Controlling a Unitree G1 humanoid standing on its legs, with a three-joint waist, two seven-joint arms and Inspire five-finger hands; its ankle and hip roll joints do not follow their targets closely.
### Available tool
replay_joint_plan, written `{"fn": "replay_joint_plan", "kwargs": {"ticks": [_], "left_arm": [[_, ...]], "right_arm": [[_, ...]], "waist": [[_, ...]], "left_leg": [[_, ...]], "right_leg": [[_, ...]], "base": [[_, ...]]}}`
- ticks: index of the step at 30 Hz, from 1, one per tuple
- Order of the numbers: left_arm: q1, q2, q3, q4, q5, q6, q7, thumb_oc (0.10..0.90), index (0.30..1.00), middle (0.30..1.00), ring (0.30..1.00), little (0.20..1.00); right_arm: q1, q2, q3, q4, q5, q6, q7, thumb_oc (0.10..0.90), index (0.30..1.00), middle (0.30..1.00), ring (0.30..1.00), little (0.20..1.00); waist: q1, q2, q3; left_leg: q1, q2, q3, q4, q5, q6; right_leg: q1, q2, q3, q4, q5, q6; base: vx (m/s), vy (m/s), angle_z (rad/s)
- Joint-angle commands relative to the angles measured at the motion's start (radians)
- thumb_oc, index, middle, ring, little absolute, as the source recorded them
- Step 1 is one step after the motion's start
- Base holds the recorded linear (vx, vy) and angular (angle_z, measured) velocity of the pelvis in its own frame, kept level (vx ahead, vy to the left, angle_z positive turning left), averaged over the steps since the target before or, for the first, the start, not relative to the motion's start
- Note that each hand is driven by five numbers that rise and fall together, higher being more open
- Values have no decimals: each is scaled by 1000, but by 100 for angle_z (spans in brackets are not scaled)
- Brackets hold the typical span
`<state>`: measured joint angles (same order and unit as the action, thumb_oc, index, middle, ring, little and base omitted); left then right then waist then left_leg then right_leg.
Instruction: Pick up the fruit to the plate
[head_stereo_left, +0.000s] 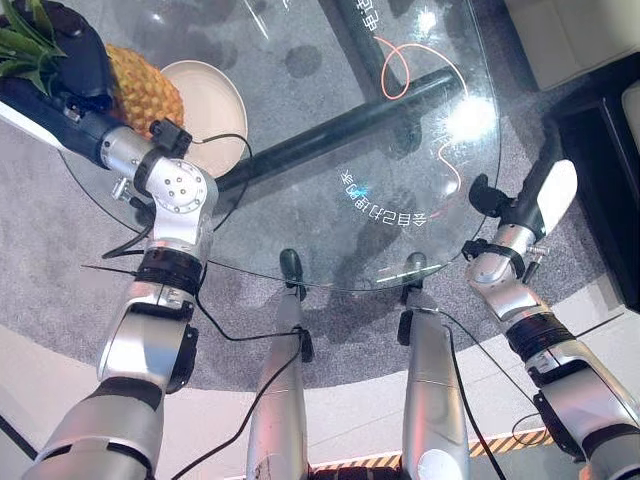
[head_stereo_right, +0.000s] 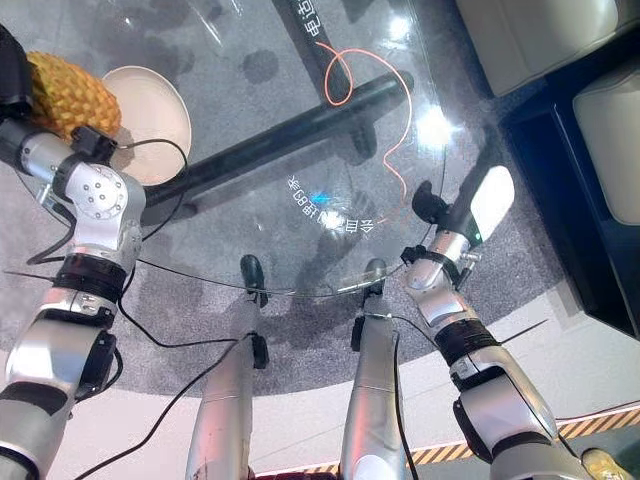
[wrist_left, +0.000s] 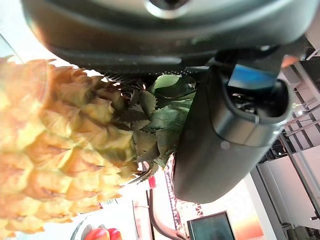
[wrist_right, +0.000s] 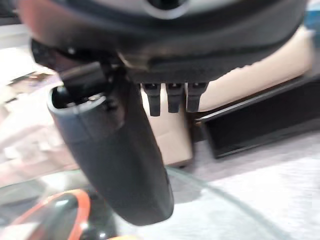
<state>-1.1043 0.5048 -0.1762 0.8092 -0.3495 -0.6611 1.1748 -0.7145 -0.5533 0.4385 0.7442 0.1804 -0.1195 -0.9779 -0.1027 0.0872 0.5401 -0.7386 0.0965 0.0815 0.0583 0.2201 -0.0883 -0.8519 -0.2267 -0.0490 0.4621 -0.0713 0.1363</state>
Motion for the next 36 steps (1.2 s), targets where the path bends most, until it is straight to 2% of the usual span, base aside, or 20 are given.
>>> {"fn": "replay_joint_plan", "kwargs": {"ticks": [1, 6, 15, 22, 36], "left_arm": [[-201, 145, -27, 29, 23, -79, 43, 100, 300, 300, 300, 200], [-252, 159, -57, 108, 18, -72, 54, 100, 300, 300, 300, 200], [-290, 169, -73, 217, -9, -79, 18, 100, 300, 300, 300, 200], [-286, 168, -74, 247, -24, -82, 14, 100, 300, 300, 300, 200], [-287, 174, -80, 288, -32, -75, -47, 100, 300, 300, 300, 200]], "right_arm": [[-10, -31, -55, 100, 78, -79, -10, 800, 900, 900, 900, 900], [11, -1, -76, 261, 120, -120, 59, 800, 900, 900, 900, 900], [18, 29, -88, 423, 140, -92, 160, 800, 900, 900, 900, 900], [30, 31, -89, 460, 117, -47, 188, 800, 900, 900, 900, 900], [42, 38, -90, 452, 102, -30, 212, 800, 900, 900, 900, 900]], "waist": [[3, -47, -20], [-4, -61, -20], [-16, -76, -20], [-20, -80, -20], [-29, -98, -20]], "left_leg": [[6, -12, 47, 112, -147, -19], [-5, -4, 46, 134, -153, -21], [-39, 4, 41, 187, -172, -16], [-65, 2, 35, 213, -180, -10], [-102, 7, 30, 236, -193, -4]], "right_leg": [[62, 71, -54, -157, 57, -35], [57, 77, -52, -150, 56, -40], [25, 85, -36, -127, 55, -45], [1, 90, -24, -116, 56, -46], [-34, 100, -12, -106, 58, -42]], "base": [[6, -9, -4], [7, -1, 0], [23, 18, 0], [17, 29, 0], [0, 0, 0]]}}
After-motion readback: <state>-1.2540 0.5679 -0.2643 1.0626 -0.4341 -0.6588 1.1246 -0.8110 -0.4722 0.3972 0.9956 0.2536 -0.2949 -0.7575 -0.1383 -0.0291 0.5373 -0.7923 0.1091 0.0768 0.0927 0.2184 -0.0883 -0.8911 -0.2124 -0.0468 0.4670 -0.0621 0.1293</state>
